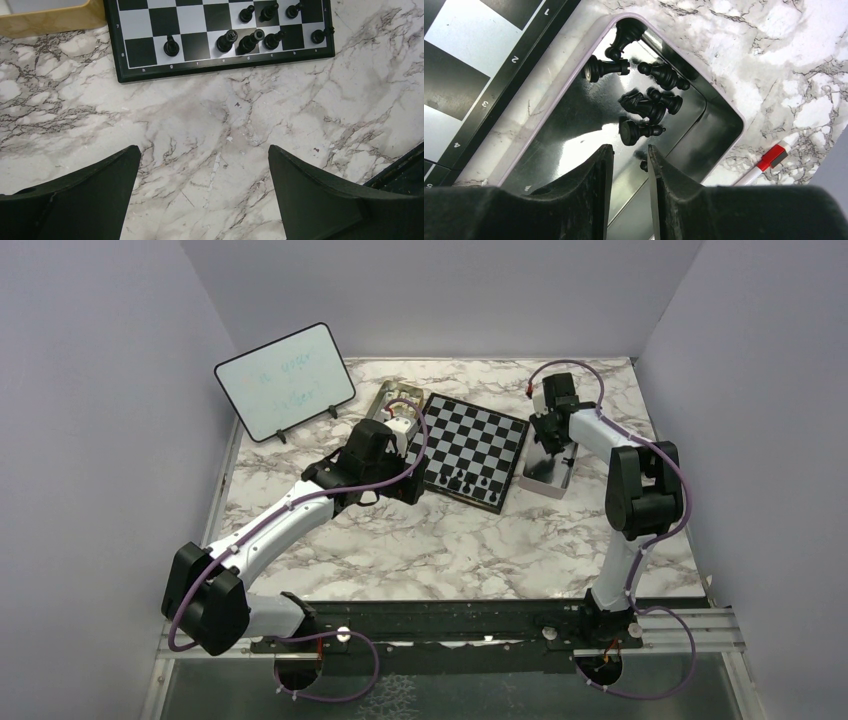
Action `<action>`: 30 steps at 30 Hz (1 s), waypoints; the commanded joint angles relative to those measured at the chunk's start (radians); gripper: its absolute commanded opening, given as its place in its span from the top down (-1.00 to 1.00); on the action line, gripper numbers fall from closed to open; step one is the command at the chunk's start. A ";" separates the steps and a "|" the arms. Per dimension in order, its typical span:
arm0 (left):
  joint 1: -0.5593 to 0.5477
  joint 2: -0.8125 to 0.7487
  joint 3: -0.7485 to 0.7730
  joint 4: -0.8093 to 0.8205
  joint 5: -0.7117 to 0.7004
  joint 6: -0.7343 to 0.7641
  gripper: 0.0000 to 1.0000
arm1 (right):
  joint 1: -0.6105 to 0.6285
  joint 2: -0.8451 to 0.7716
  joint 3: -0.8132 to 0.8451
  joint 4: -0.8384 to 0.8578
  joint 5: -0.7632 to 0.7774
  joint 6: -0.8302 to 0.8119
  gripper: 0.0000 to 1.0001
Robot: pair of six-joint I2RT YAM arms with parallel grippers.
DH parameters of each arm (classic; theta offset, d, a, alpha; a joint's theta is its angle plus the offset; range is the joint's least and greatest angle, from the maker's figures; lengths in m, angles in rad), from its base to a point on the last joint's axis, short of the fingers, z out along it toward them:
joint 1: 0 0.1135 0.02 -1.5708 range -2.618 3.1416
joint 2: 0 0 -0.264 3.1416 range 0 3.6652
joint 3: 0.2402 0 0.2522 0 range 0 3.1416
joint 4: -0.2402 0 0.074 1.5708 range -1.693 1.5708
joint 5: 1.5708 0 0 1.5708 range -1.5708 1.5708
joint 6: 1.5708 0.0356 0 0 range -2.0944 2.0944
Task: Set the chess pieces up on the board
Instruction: Pick up the chess piece from the storage box.
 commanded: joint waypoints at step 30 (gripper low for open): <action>0.004 -0.016 -0.006 0.000 -0.008 0.010 -0.99 | -0.004 0.074 0.008 0.069 0.048 0.063 0.61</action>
